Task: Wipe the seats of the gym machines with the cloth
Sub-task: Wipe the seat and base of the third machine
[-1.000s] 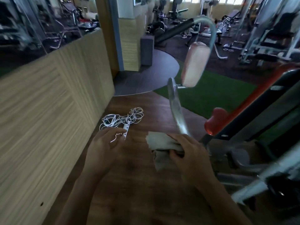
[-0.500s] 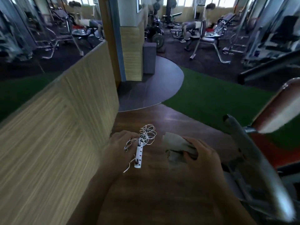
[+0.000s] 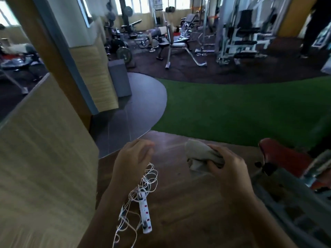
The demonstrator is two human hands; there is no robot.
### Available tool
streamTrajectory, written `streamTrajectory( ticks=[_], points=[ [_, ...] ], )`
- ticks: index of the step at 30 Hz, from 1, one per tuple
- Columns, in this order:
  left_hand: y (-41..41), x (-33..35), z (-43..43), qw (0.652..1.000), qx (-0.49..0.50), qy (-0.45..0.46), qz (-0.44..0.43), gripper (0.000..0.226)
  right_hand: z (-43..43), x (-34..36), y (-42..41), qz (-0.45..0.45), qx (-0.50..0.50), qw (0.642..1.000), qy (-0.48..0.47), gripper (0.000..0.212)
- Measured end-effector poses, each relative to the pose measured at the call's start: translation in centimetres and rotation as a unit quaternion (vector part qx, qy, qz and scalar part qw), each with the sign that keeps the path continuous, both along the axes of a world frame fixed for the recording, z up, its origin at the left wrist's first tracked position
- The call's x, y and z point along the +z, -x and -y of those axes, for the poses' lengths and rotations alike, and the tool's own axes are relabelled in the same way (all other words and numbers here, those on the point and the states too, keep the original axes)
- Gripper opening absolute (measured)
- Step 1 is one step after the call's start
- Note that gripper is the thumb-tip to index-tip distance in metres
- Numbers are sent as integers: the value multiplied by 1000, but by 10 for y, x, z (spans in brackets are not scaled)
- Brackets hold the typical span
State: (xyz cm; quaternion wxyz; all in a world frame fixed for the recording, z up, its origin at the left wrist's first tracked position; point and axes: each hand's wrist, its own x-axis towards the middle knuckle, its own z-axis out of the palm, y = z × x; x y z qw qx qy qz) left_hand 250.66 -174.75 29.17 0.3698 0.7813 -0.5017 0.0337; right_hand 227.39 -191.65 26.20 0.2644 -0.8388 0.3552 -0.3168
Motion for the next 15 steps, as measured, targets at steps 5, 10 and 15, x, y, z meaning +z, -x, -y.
streamTrajectory(
  ticks=[5, 10, 15],
  points=[
    [-56, 1, 96, 998, -47, 4, -33, 23, 65, 3, -41, 4, -57, 998, -15, 45],
    [-94, -7, 223, 989, -146, 4, -23, 18, 139, -3, -57, 0, -159, 987, -27, 45],
    [-120, -19, 372, 964, -262, -8, -32, 18, 215, -11, -64, 8, -289, 956, -43, 45]
  ],
)
